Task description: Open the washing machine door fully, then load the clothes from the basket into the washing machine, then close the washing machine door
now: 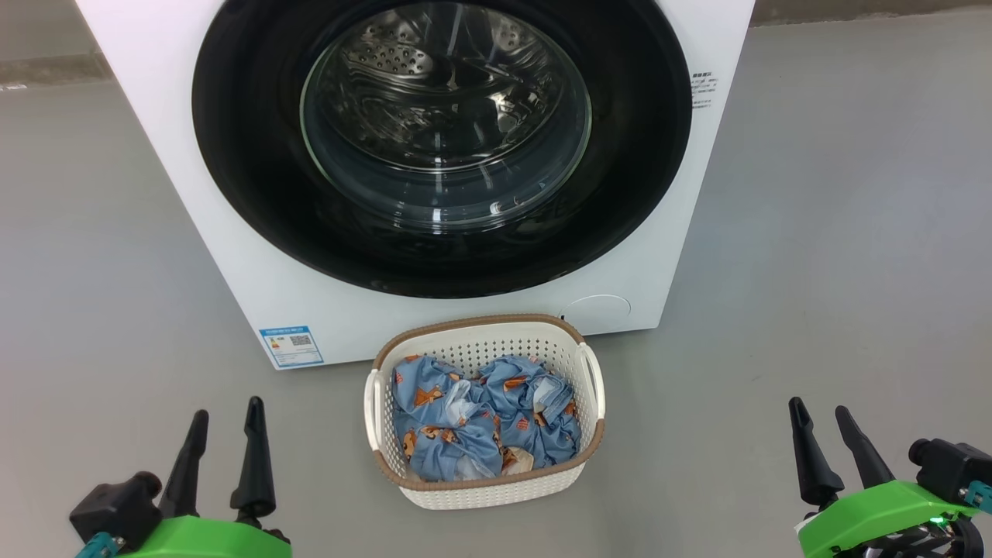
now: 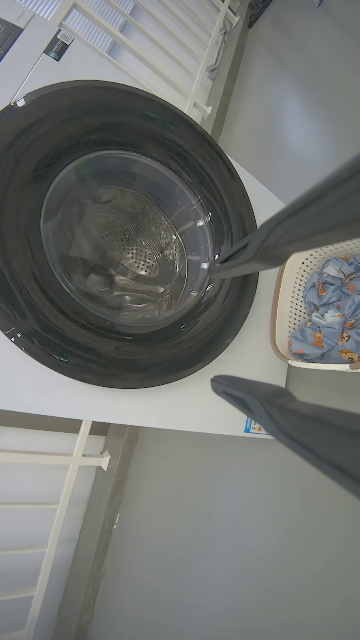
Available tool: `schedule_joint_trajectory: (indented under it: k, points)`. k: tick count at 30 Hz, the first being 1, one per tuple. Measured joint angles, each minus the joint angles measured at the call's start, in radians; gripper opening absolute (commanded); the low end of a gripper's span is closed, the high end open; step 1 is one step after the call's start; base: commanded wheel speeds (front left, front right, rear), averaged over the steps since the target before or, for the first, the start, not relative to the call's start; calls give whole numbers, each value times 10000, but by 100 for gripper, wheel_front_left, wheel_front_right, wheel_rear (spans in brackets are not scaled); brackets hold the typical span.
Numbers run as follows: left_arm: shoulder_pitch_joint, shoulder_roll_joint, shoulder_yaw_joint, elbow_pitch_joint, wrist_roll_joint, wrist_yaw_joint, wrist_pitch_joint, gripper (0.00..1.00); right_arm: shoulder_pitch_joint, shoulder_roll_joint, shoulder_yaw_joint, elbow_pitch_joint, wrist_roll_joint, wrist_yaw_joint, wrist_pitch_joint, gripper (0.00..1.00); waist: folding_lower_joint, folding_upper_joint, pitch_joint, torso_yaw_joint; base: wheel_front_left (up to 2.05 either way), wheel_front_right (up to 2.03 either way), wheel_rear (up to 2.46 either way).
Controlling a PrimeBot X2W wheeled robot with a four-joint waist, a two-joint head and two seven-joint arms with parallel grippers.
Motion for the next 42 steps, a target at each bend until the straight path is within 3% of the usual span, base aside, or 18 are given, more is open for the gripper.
schedule_joint_trajectory:
  k: [18,35,42]
  points:
    - [-29,38,-142,29,1873,92,-512,100,-115,-75,48,0,-2165,15,-514,100,0,0,40,-19,0,0,0]
    - [-238,38,-134,640,3440,90,-963,100,-121,-105,67,-17,-3081,69,-963,100,0,0,11,-19,0,0,0]
    - [-243,36,-121,884,3432,90,-963,100,-122,-104,77,12,-2913,71,-963,100,0,0,0,-11,0,0,0]
